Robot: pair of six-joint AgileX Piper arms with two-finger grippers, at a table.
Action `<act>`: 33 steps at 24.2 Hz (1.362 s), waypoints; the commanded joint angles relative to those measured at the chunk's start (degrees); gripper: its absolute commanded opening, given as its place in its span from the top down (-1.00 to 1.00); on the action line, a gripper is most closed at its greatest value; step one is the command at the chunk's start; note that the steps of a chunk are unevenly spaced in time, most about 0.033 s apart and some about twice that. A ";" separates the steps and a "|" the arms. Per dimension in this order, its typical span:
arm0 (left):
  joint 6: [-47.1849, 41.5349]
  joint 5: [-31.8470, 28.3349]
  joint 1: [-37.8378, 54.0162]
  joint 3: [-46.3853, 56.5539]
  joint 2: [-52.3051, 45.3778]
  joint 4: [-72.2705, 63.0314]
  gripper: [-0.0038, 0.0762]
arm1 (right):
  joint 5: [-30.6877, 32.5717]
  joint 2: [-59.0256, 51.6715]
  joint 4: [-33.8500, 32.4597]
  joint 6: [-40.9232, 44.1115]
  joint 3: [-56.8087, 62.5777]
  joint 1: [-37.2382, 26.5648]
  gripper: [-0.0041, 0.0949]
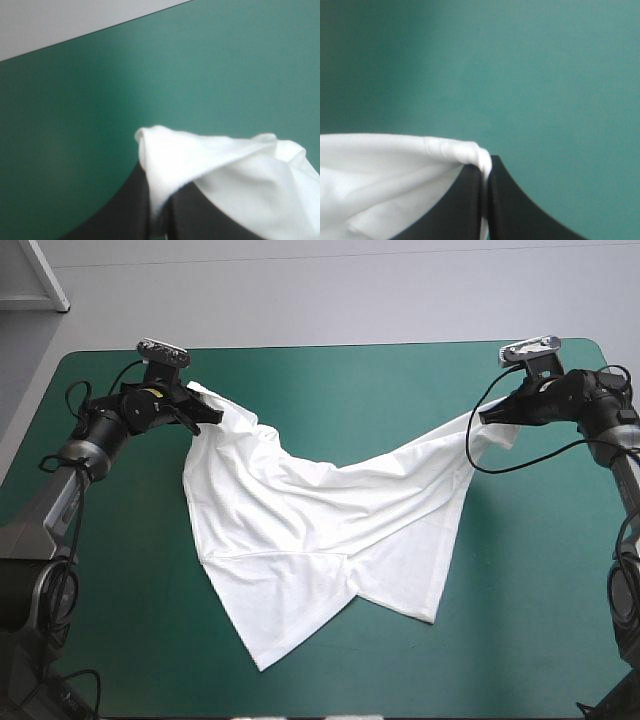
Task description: Fold the cloth
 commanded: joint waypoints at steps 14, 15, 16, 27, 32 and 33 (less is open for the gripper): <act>-0.22 2.49 -1.26 -3.74 3.02 -4.46 0.01 | -2.00 3.03 -0.94 -0.61 -5.01 -1.87 -0.19; -0.22 3.58 -1.26 -4.30 2.17 -4.18 -0.16 | -0.95 2.91 -2.63 0.57 -6.32 -1.87 -0.21; -0.22 4.23 -1.26 -4.67 -0.11 -3.21 -0.23 | 1.57 2.77 -6.11 3.42 -9.55 -1.87 -0.21; 0.66 16.05 -1.62 6.63 -24.86 -7.54 -0.05 | 14.79 -13.08 3.50 3.99 -15.61 -1.87 -0.15; 7.81 22.17 -9.44 19.80 -33.58 -12.42 -0.02 | 20.06 -18.65 9.35 1.99 -15.32 -1.87 -0.02; 6.69 23.96 -12.65 22.58 -35.39 -12.66 -0.02 | 21.15 -19.46 9.35 1.99 -15.32 -1.87 -0.02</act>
